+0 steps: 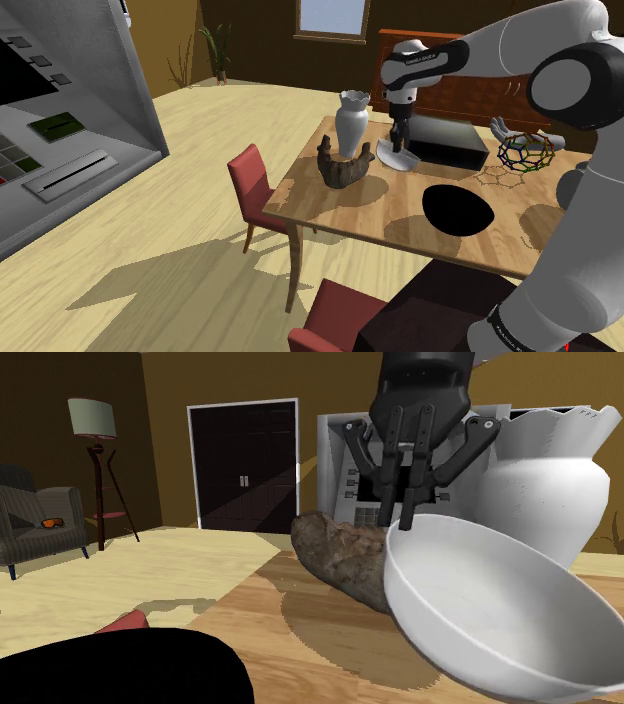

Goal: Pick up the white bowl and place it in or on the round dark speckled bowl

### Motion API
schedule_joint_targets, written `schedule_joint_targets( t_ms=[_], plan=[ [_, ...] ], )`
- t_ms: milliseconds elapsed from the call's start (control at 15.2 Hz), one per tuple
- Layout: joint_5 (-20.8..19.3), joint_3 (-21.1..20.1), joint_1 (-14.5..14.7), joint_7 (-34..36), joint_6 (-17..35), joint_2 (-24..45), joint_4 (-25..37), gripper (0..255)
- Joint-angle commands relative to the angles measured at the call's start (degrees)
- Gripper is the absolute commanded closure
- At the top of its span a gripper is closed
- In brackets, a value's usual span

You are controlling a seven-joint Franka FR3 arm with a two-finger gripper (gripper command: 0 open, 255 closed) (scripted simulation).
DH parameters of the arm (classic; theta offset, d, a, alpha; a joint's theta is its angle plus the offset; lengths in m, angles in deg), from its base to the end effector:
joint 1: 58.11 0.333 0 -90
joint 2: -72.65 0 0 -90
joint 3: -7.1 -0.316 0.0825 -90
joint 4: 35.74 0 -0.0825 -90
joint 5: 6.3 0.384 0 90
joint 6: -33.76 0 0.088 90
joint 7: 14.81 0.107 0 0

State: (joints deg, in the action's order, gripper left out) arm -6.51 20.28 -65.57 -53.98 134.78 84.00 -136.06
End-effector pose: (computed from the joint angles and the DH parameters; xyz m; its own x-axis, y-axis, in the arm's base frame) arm 0.5608 -0.2035 0.4430 0.9319 0.3206 -0.1698 0.3119 -0.9471 -0.0760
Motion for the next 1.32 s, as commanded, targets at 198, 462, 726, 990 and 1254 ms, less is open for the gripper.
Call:
schedule_joint_targets(
  t_ms=[198,462,726,990,1254],
  plan=[
    [-0.14,0.06,-0.02,-0.08,-3.8,-0.58,3.25,255],
    [-0.21,0.09,-0.03,-0.14,-6.79,-0.86,5.96,255],
    [-0.23,0.13,-0.07,-0.23,-9.85,-0.93,8.95,255],
    [-1.29,0.09,0.43,0.37,-10.1,-5.97,4.28,255],
    [-3.28,-0.3,1.0,1.76,-9.46,-15.67,-5.87,255]
  ],
)
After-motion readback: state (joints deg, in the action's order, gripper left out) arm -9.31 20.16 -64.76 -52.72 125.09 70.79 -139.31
